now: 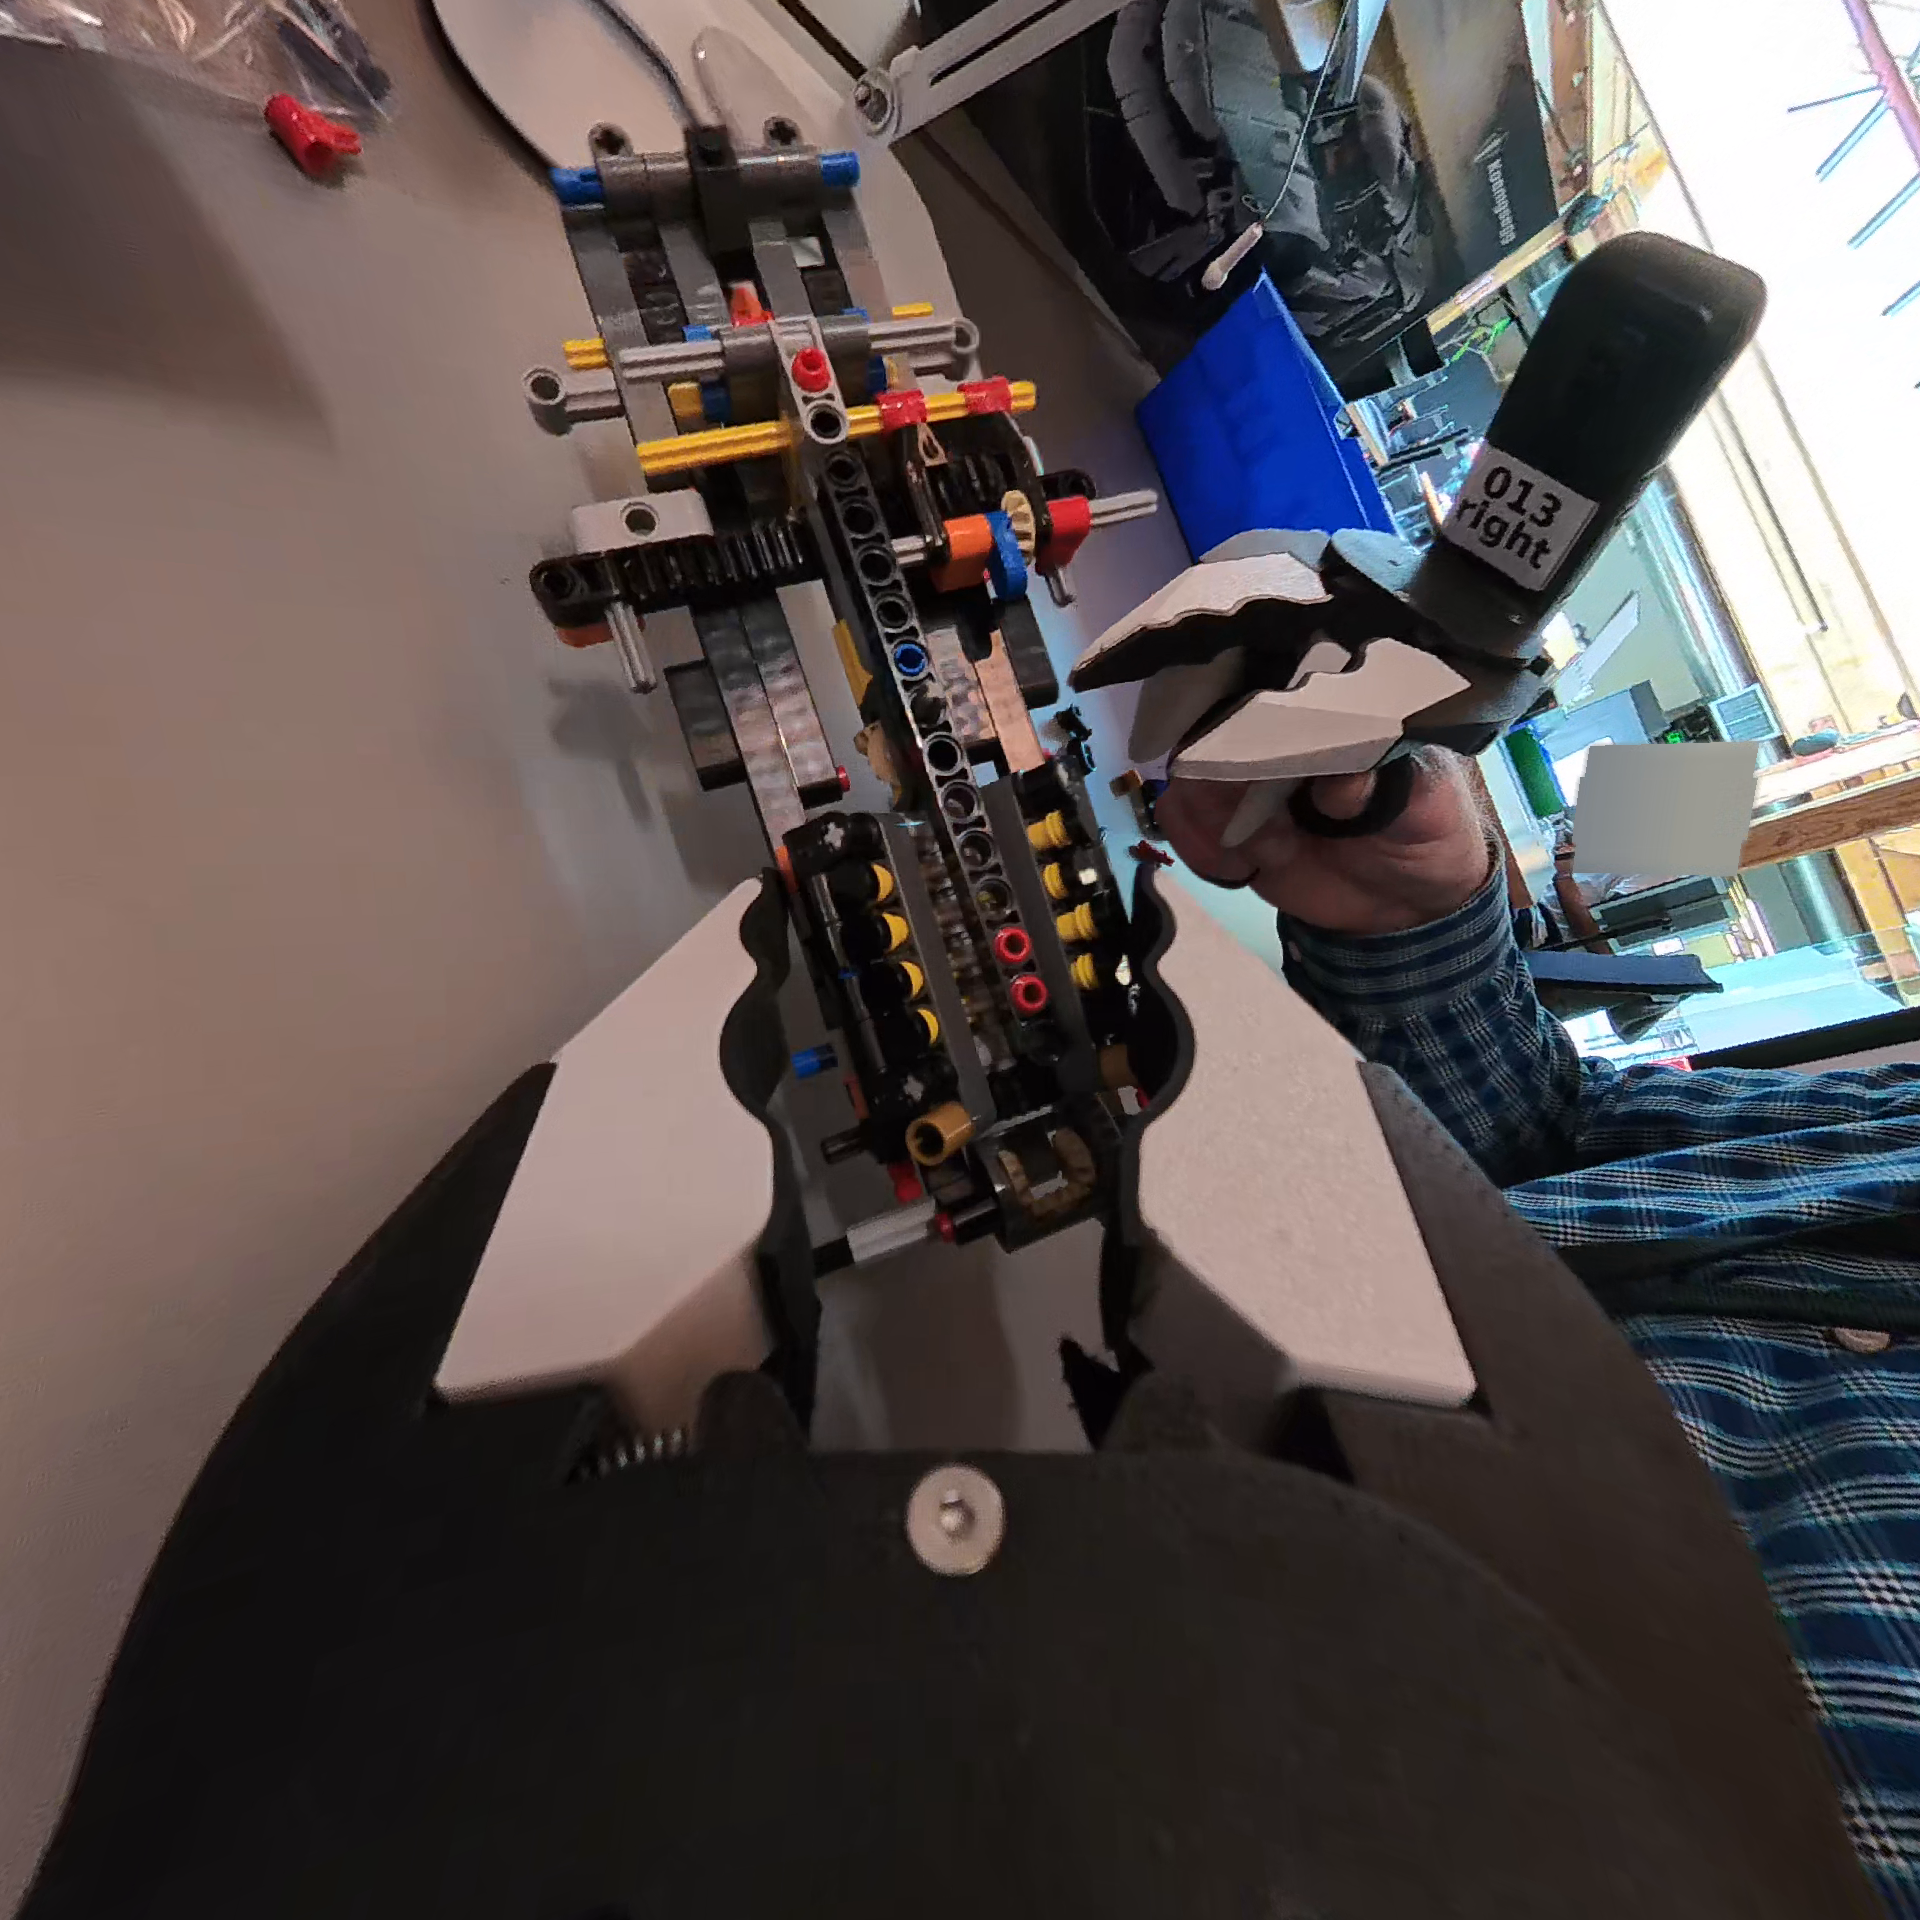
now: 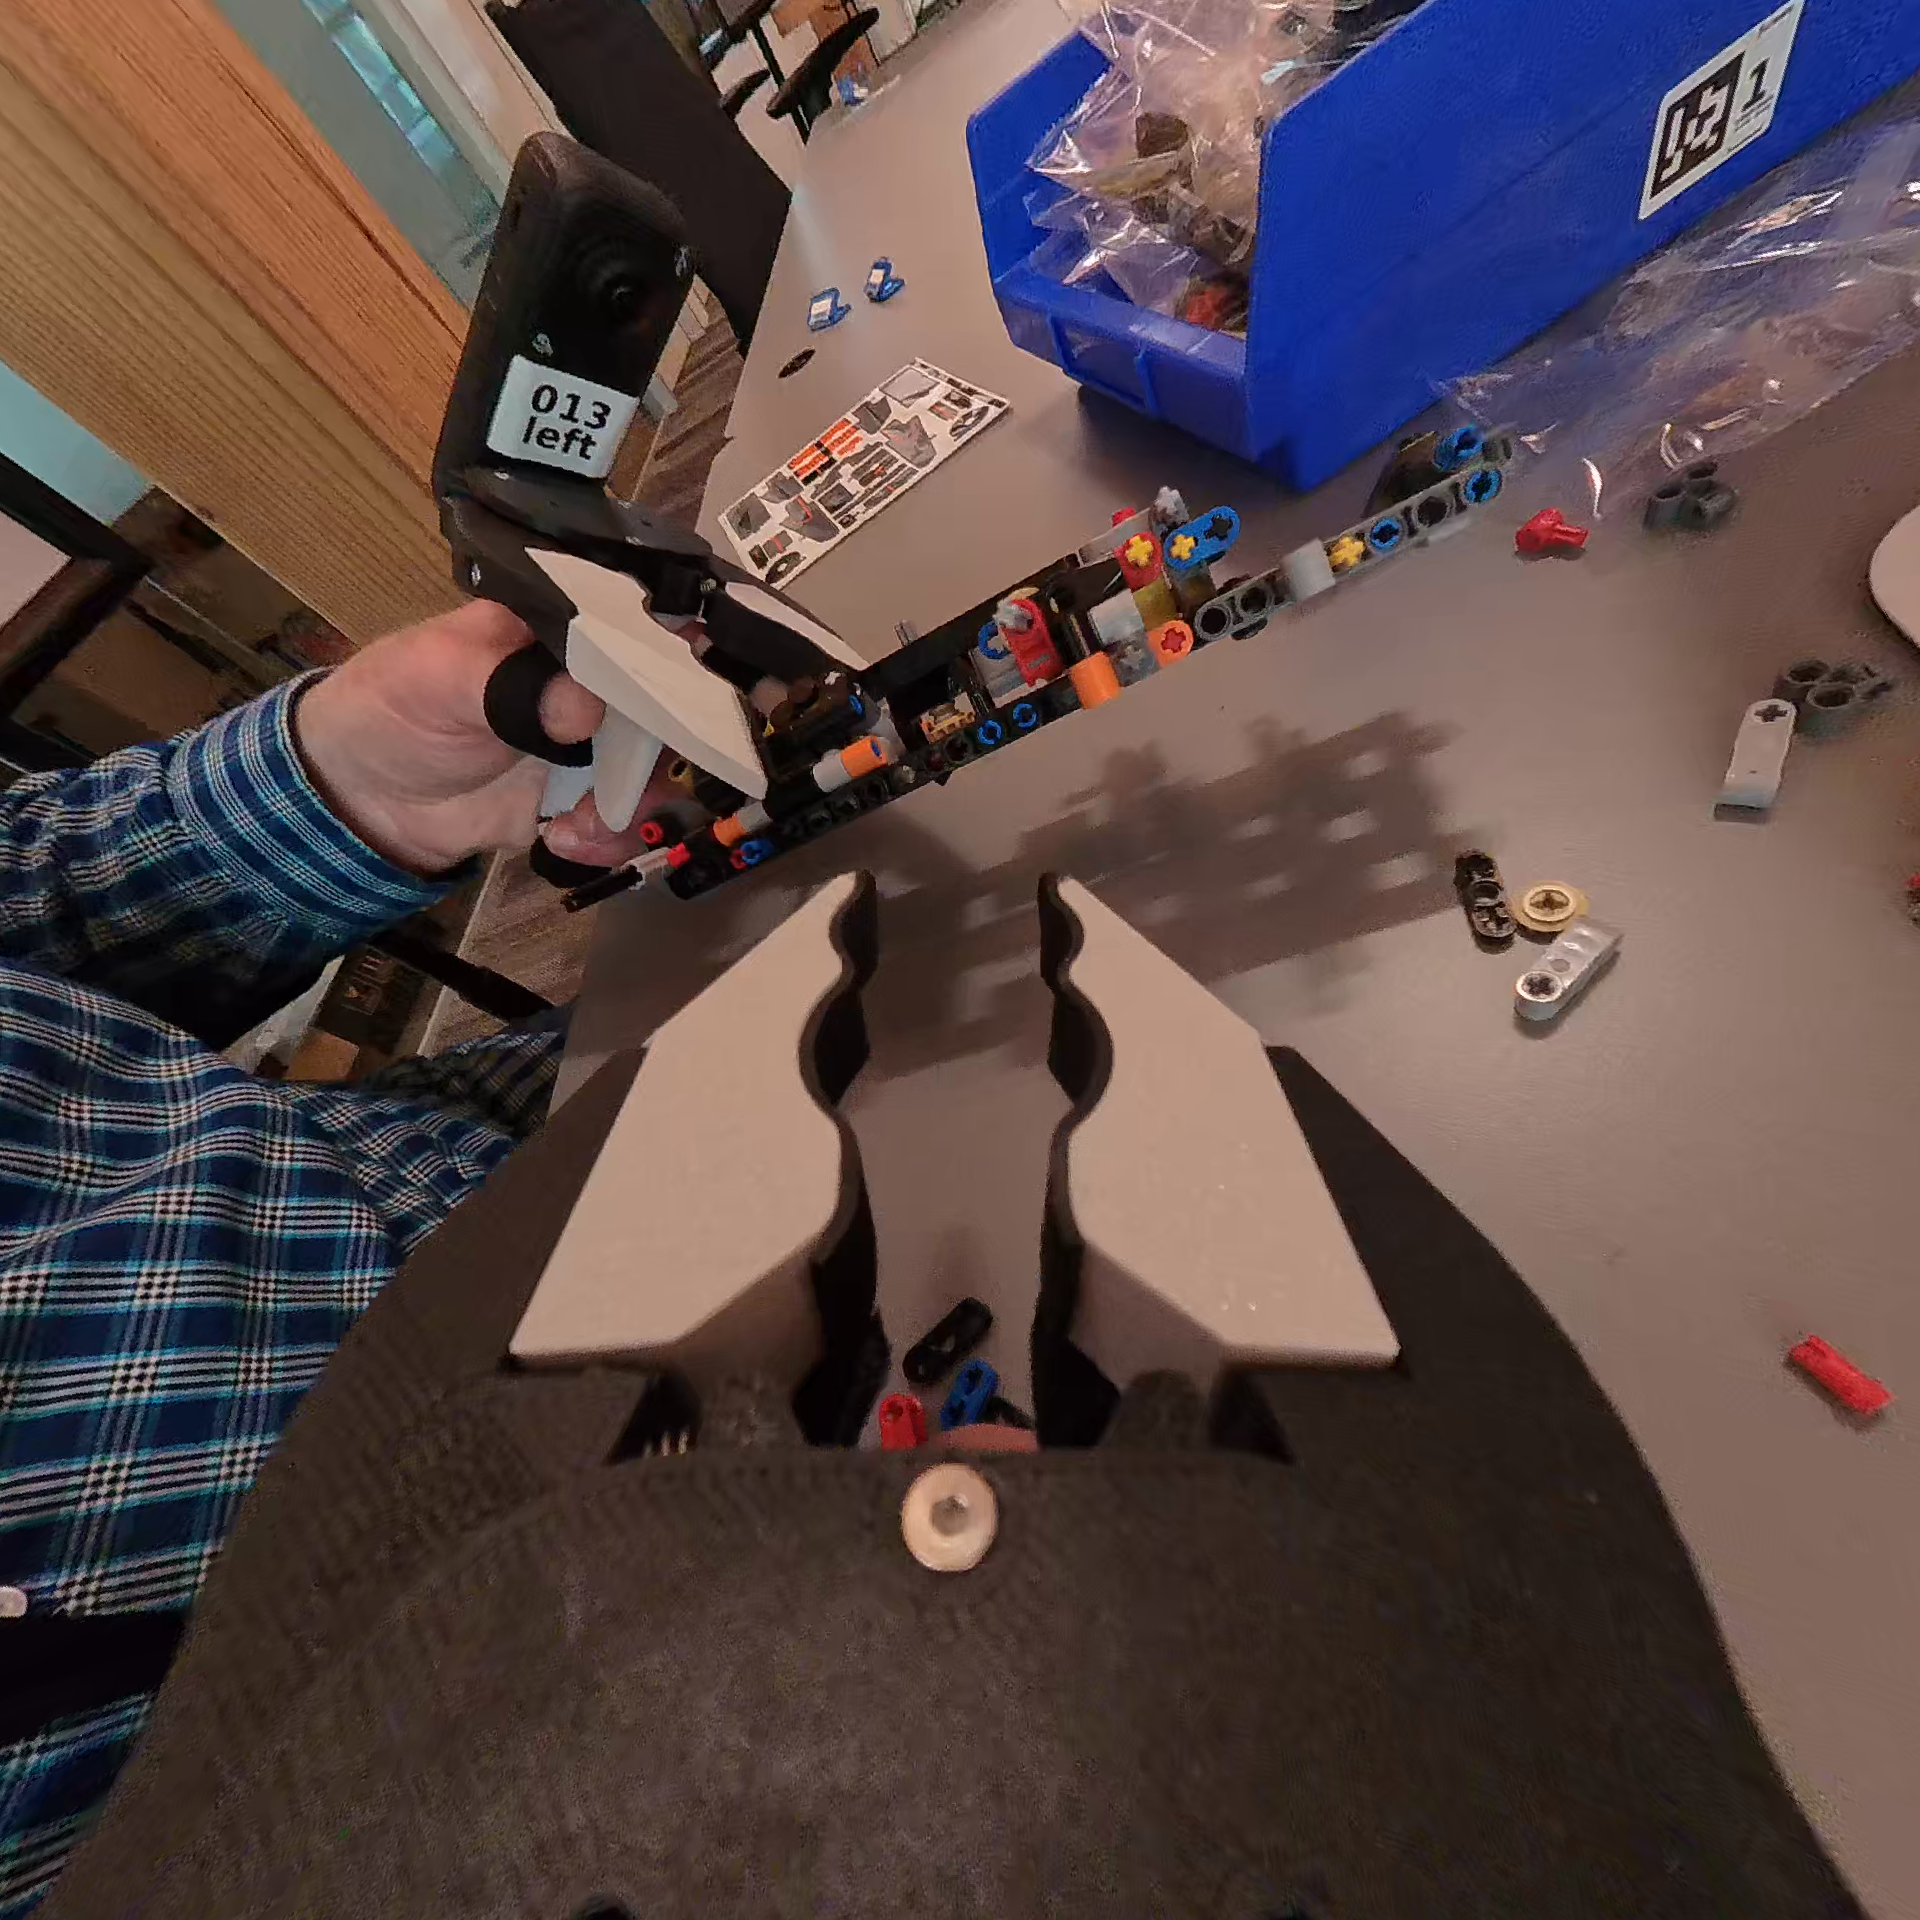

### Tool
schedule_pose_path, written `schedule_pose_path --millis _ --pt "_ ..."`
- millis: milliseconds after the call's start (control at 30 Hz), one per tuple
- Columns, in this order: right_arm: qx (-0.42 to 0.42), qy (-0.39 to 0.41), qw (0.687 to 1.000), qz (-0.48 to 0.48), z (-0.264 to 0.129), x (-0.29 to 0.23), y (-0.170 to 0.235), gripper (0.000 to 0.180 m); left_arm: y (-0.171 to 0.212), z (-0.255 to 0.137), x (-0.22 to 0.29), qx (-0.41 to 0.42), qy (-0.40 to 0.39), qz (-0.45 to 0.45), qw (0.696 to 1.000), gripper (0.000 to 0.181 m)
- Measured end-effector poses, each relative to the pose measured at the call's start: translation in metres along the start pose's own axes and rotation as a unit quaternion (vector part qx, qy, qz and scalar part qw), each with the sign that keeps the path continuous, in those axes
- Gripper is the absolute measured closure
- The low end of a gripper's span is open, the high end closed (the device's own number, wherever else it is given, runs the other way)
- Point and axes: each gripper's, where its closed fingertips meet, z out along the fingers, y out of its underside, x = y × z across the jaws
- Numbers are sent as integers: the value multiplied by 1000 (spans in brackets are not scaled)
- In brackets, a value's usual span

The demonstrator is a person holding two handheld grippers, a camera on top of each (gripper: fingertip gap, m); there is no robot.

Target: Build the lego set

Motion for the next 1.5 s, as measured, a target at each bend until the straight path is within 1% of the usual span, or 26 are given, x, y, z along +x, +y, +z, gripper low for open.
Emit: schedule_pose_path --millis 167,400,833,1000,1033,1067,1500 --pt "13 -5 1000 14 1 -1 -3 151 -4 1 8 13 23 1 1000 116" --pt "38 -16 999 23 -2 -5 -11 151 -9 5 24 37 90 -29 995 116" --pt "114 -35 993 8 -13 -24 -38 156 -18 7 54 68 223 -70 970 117" --pt "126 -38 991 7 -16 -26 -42 158 -15 13 58 58 227 -63 970 117" --pt "125 -37 991 6 -16 -27 -42 158 -15 13 58 57 226 -61 971 115" --pt "125 -37 991 5 -16 -27 -42 158 -14 14 58 55 225 -59 971 117" --pt "117 -11 993 -8 -14 -11 -34 156 -24 9 43 49 188 -17 981 117"
